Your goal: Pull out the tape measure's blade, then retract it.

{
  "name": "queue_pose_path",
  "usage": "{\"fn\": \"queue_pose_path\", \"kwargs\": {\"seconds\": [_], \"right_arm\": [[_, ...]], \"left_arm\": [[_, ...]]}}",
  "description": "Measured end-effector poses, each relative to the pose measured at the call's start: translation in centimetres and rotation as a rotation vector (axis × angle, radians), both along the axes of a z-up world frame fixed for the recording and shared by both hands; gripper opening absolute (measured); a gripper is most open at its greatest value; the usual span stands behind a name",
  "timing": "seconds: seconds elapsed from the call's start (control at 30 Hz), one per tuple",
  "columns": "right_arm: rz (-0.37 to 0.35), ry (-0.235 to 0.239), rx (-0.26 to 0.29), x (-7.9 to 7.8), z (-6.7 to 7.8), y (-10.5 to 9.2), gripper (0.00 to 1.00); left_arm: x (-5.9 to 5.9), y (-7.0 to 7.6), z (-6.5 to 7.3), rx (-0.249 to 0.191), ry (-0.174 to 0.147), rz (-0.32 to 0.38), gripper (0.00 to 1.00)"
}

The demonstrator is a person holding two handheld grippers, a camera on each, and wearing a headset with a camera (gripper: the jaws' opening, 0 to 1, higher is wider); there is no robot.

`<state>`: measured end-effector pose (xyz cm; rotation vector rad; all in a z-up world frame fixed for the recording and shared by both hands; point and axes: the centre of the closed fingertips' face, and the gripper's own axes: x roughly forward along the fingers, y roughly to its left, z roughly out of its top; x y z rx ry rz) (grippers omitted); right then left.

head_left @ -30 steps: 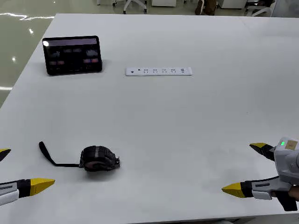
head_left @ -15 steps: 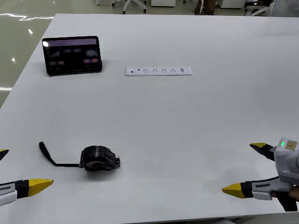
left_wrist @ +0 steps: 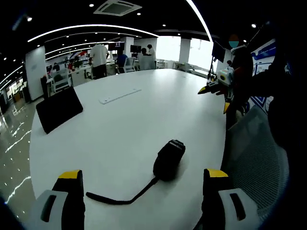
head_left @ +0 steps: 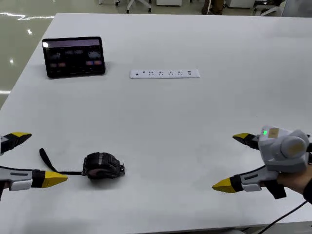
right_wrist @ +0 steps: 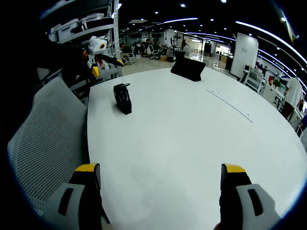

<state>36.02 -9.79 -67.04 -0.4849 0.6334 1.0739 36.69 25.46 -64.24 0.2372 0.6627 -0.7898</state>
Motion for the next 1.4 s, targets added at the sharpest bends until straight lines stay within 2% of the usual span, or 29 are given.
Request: {"fn": "queue_pose_path", "kwargs": {"seconds": [0.07, 0.13, 0.2, 0.27, 0.33, 0.4, 0.5, 0.53, 0.6, 0.67, 0.83, 1.03, 1.13, 1.17, 1.23, 1.27, 1.3, 1.33, 1.4], "right_arm": [[0.047, 0.048, 0.003, -0.2, -0.5, 1.9, 1.00], [0.085, 0.039, -0.010, 0.1, -0.6, 3.2, 1.00], [0.115, 0.037, -0.009, 0.3, -0.9, 4.8, 1.00], [0.147, 0.046, -0.008, 0.2, -1.3, 6.4, 1.00], [0.193, 0.053, -0.016, 0.0, -1.7, 8.0, 1.00], [0.229, 0.058, -0.026, -0.3, -2.3, 9.3, 1.00], [0.263, 0.070, -0.027, -0.4, -2.9, 11.1, 1.00], [0.272, 0.074, -0.025, -0.5, -3.1, 11.7, 1.00], [0.292, 0.111, -0.014, -0.8, -3.5, 12.8, 0.99], [0.303, 0.104, -0.012, -0.6, -3.6, 13.8, 0.97], [0.338, 0.104, -0.019, -0.2, -4.3, 16.5, 0.95], [0.384, 0.090, -0.022, 0.3, -4.9, 19.1, 0.87], [0.420, 0.080, -0.034, 0.2, -5.5, 19.9, 0.81], [0.429, 0.080, -0.035, 0.1, -5.6, 20.3, 0.79], [0.449, 0.077, -0.037, 0.0, -5.8, 20.7, 0.75], [0.457, 0.080, -0.033, -0.1, -5.9, 20.9, 0.74], [0.461, 0.082, -0.031, -0.1, -6.0, 21.1, 0.70], [0.464, 0.085, -0.032, -0.2, -6.1, 21.1, 0.67], [0.465, 0.091, -0.037, -0.2, -6.5, 21.2, 0.62]], "left_arm": [[0.6, -0.4, -0.4, 0.057, 0.010, -0.057, 1.00], [0.7, -1.1, -0.7, 0.074, 0.028, -0.097, 0.98], [0.5, -2.4, -1.1, 0.089, 0.047, -0.180, 0.95], [0.6, -3.2, -1.8, 0.143, 0.047, -0.242, 0.93], [0.2, -4.4, -2.4, 0.159, 0.076, -0.303, 0.91], [0.4, -5.2, -3.0, 0.202, 0.075, -0.359, 0.90], [0.4, -6.4, -3.7, 0.222, 0.102, -0.420, 0.88], [0.5, -6.7, -3.9, 0.234, 0.099, -0.436, 0.87], [0.4, -7.4, -4.5, 0.261, 0.107, -0.476, 0.85], [0.0, -7.9, -5.2, 0.275, 0.143, -0.513, 0.80], [-0.5, -9.0, -6.8, 0.297, 0.184, -0.562, 0.72], [-0.4, -9.1, -8.2, 0.362, 0.184, -0.587, 0.59], [-0.7, -9.3, -8.5, 0.362, 0.192, -0.602, 0.49], [-0.7, -9.4, -8.6, 0.370, 0.181, -0.614, 0.44], [-1.4, -9.4, -9.0, 0.370, 0.198, -0.662, 0.36], [-1.0, -9.3, -9.2, 0.396, 0.151, -0.680, 0.35], [-1.0, -9.1, -9.3, 0.433, 0.121, -0.694, 0.35], [-1.1, -9.2, -9.3, 0.429, 0.136, -0.685, 0.35], [-1.2, -9.2, -9.3, 0.438, 0.129, -0.694, 0.35]]}}
